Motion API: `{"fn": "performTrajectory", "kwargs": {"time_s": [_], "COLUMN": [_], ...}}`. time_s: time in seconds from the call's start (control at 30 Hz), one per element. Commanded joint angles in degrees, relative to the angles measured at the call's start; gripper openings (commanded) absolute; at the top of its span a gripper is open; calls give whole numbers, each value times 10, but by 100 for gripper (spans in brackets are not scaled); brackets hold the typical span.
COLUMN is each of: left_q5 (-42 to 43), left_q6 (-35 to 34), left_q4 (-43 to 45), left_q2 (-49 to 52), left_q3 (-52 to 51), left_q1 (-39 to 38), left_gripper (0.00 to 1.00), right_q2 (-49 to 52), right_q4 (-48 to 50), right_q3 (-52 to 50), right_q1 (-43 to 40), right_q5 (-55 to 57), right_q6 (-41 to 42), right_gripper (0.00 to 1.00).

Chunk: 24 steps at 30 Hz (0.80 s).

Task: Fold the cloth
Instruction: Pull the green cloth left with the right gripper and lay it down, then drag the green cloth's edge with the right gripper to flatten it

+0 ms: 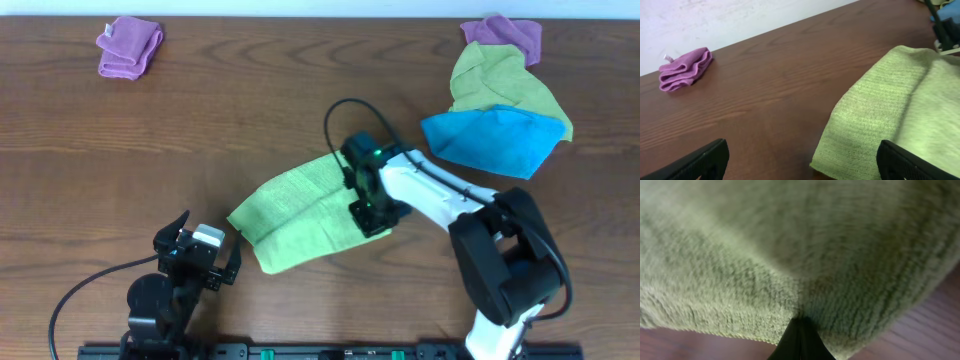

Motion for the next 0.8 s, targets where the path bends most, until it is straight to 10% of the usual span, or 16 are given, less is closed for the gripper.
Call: {"fn": "performTrajectory", "kwargs": {"time_s": [0.0,0.77], "left_q5": [-2,-2], "left_q6": [3,3], "left_q4": [-4,-4], "left_q2": [-3,-3], "left_q3": [-12,-12], "left_q1": [-2,-2], "left_gripper": [95,95], "right_q2": [25,-59], "right_q4": [-20,-182], "right_q3": [-23,17], "right_q1": [-27,-43], "right_q5": [28,30], "right_q6": [7,57], "right_gripper": [2,2]}}
